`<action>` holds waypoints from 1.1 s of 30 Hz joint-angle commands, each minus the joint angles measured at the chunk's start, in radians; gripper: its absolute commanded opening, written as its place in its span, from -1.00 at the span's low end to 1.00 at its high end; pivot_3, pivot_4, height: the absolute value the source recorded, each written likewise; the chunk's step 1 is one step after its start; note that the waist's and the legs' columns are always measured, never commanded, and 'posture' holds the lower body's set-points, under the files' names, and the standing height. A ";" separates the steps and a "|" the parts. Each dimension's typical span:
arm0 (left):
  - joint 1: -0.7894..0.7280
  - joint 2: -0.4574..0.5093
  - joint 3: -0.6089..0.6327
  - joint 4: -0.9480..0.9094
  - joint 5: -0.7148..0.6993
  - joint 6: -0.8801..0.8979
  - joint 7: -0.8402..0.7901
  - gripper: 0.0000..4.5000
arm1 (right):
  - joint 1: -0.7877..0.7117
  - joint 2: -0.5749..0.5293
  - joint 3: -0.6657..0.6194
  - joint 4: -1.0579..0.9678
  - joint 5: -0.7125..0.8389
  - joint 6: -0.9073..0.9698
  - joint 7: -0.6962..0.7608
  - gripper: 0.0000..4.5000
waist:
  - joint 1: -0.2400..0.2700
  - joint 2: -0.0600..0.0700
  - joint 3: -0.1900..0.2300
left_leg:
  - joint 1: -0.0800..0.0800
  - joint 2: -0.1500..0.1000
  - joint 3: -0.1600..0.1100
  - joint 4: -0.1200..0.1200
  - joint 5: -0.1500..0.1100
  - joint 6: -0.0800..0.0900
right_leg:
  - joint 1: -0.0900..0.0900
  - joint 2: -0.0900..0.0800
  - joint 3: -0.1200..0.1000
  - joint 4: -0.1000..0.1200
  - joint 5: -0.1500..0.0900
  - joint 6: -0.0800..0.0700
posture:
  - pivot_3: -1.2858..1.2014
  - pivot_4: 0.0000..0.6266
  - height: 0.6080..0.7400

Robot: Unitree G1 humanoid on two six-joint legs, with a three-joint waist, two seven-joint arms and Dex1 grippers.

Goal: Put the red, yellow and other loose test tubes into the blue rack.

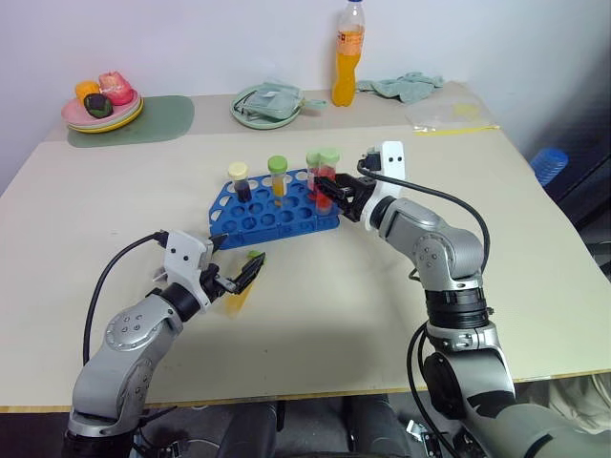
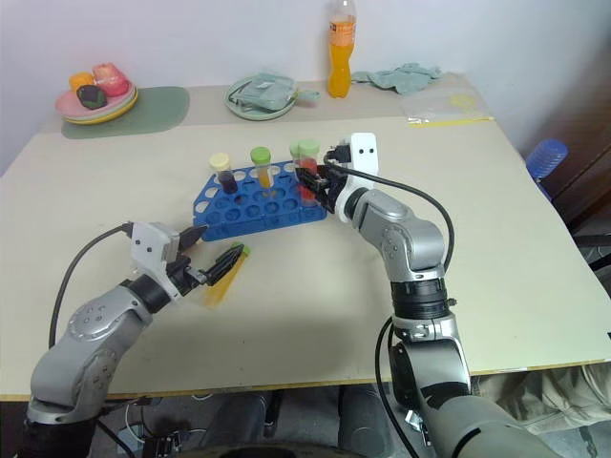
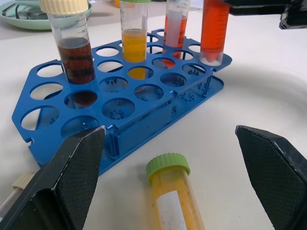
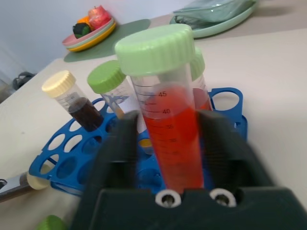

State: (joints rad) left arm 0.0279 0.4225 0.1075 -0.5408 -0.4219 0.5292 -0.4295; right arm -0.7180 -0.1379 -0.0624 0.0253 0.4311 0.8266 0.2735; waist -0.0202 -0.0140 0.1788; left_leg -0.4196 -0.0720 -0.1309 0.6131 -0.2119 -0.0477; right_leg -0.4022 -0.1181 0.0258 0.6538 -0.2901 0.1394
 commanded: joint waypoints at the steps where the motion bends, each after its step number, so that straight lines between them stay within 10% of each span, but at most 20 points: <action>1: 0.000 -0.002 0.003 -0.026 0.005 -0.025 0.004 1.00 | -0.027 0.000 0.016 -0.020 -0.009 -0.020 0.010 -0.50 | -0.001 0.000 0.000 | 0.000 0.000 0.000 0.000 0.000 0.000 | 0.000 0.000 0.000 0.000 0.000 0.000 | 0.03 -0.52 1.00; 33: -0.020 0.005 -0.003 -0.017 0.002 -0.025 -0.001 1.00 | 0.190 -0.007 0.166 -0.008 -0.254 -0.551 0.115 -0.50 | 0.001 0.000 0.000 | 0.000 0.000 0.000 0.000 0.000 0.000 | 0.000 0.000 0.000 0.000 0.000 0.000 | 0.03 -0.52 1.00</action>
State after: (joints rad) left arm 0.0226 0.4228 0.0948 -0.5405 -0.4218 0.5196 -0.4317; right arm -0.5232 -0.1508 0.1031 0.0292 0.1784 0.3051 0.3845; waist -0.0191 -0.0141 0.1788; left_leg -0.4196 -0.0720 -0.1308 0.6130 -0.2119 -0.0477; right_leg -0.4022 -0.1180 0.0258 0.6537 -0.2901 0.1394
